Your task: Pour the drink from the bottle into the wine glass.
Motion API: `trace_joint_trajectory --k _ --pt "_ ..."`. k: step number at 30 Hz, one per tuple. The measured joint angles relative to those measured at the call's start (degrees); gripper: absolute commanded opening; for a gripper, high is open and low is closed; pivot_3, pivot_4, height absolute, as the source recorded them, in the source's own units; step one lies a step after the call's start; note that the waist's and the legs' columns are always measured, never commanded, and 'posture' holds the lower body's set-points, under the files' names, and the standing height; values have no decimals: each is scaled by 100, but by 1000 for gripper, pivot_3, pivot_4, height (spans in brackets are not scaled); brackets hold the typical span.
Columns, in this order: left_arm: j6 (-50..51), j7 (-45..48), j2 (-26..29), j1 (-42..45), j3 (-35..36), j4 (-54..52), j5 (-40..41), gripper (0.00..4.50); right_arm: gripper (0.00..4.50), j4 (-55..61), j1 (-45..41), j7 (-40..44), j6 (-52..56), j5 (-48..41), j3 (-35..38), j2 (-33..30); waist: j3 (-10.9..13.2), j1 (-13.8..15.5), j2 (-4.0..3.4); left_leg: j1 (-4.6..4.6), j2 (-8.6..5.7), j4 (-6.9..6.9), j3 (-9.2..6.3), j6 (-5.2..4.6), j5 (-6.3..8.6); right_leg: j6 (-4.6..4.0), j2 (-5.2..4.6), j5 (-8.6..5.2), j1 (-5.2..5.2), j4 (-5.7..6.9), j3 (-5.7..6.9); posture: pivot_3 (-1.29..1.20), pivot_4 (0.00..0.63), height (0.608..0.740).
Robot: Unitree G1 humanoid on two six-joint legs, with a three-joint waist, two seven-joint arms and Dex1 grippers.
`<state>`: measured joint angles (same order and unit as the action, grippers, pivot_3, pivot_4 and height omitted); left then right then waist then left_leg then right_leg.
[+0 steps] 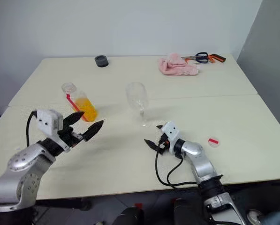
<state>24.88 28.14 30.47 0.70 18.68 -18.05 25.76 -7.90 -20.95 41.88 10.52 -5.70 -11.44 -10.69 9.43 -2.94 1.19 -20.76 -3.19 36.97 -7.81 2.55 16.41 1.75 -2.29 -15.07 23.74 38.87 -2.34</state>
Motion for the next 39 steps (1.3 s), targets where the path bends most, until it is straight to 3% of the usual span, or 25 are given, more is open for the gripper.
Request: trace_joint_trajectory --k 6,13,24,39 --pt "-508 -852 -513 -296 304 238 -535 4500 4466 1297 115 434 1006 -500 -56 -512 -1 117 2 -2 1 3 -13 -1 1 1 0 -1 -8 -8 5 0 150 740" --pt "-635 -1184 -607 -218 406 314 -692 4500 4466 1857 129 656 1402 -795 -181 -725 -2 126 3 -1 1 4 -15 -1 1 2 0 -1 -14 -14 14 0 150 740" --pt "-385 -1332 -454 906 419 1115 -667 4500 4466 2061 -52 599 1580 -909 -196 -742 -2 127 4 -1 -1 4 -15 1 -1 3 0 0 -15 -15 22 0 150 740" --pt "-562 -655 -39 2281 4 2822 -837 4500 4466 2189 -129 463 1650 -965 -202 -781 -2 124 5 -7 -4 2 -10 22 -11 4 -3 1 -6 -19 20 0 150 740"
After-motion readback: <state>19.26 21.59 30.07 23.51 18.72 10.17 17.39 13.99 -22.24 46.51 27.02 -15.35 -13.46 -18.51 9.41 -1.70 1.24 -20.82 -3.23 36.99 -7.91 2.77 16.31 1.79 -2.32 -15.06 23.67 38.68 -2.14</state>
